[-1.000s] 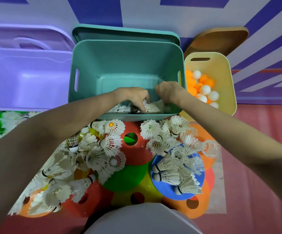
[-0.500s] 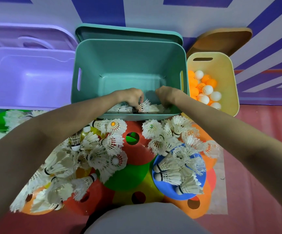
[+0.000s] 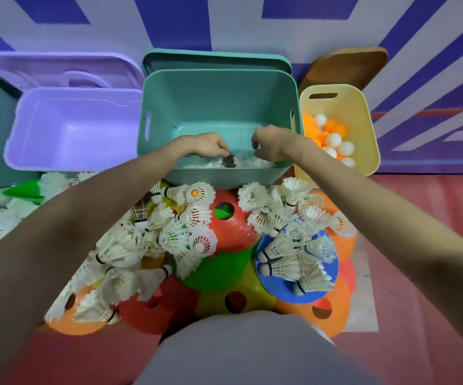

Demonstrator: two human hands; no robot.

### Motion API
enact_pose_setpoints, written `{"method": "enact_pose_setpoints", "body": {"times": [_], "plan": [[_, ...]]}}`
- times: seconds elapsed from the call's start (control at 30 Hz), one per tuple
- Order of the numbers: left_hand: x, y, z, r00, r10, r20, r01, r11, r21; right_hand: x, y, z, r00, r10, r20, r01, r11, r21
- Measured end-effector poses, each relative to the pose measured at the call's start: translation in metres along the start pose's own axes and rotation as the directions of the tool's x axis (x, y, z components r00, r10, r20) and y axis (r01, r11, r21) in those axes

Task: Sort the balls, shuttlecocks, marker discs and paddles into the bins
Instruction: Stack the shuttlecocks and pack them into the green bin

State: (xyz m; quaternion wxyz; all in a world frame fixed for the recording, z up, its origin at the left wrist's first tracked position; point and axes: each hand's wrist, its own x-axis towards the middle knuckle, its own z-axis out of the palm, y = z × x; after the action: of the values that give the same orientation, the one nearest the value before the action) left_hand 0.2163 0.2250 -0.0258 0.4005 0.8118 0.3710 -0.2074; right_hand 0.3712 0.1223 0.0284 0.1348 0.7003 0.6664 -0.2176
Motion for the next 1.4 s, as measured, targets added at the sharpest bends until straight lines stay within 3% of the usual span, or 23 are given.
{"method": "enact_pose_setpoints", "body": {"times": [0.13, 0.23, 0.37, 0.4, 0.47, 0.57, 0.67, 0.8, 0.93, 1.17, 1.3, 1.4], "plan": [[-0.020, -0.003, 0.003, 0.997, -0.008, -0.076, 0.003, 0.998, -0.060, -0.033, 0.003, 0.001, 0.982, 0.003, -0.188, 0.026, 0.988, 0.150], [-0.040, 0.004, 0.008, 0.950, -0.022, -0.313, -0.033, 0.985, -0.170, -0.072, 0.007, 0.013, 0.894, 0.028, -0.447, 0.109, 0.954, 0.278], [-0.086, 0.028, 0.041, 0.680, 0.027, -0.733, -0.336, 0.900, -0.279, -0.132, 0.005, 0.054, 0.737, 0.138, -0.662, 0.232, 0.868, 0.440], [-0.101, 0.036, 0.055, 0.624, 0.052, -0.780, -0.413, 0.869, -0.273, -0.145, 0.005, 0.068, 0.721, 0.175, -0.671, 0.234, 0.850, 0.473], [-0.129, 0.051, 0.086, 0.586, 0.102, -0.804, -0.513, 0.815, -0.270, -0.171, 0.004, 0.099, 0.710, 0.261, -0.654, 0.197, 0.818, 0.541], [-0.149, 0.061, 0.141, 0.637, 0.184, -0.749, -0.490, 0.847, -0.208, -0.201, 0.005, 0.148, 0.735, 0.365, -0.571, 0.087, 0.786, 0.613], [-0.145, 0.063, 0.194, 0.759, 0.136, -0.637, -0.354, 0.907, -0.228, -0.225, 0.004, 0.187, 0.784, 0.410, -0.466, -0.005, 0.755, 0.655], [-0.131, 0.064, 0.238, 0.856, 0.127, -0.501, -0.225, 0.964, -0.140, -0.248, -0.001, 0.217, 0.759, 0.486, -0.434, -0.099, 0.745, 0.660], [-0.124, 0.074, 0.257, 0.858, 0.097, -0.505, -0.150, 0.987, -0.064, -0.257, -0.006, 0.234, 0.702, 0.576, -0.418, -0.180, 0.712, 0.679], [-0.116, 0.086, 0.263, 0.862, 0.083, -0.500, -0.032, 0.993, 0.110, -0.263, -0.016, 0.240, 0.726, 0.550, -0.413, -0.155, 0.716, 0.681], [-0.116, 0.088, 0.258, 0.867, 0.046, -0.496, -0.019, 0.998, 0.059, -0.273, -0.022, 0.226, 0.621, 0.612, -0.489, -0.105, 0.683, 0.722], [-0.124, 0.080, 0.252, 0.859, 0.044, -0.511, 0.017, 0.993, 0.115, -0.280, -0.026, 0.211, 0.518, 0.654, -0.552, -0.004, 0.647, 0.762]]}}
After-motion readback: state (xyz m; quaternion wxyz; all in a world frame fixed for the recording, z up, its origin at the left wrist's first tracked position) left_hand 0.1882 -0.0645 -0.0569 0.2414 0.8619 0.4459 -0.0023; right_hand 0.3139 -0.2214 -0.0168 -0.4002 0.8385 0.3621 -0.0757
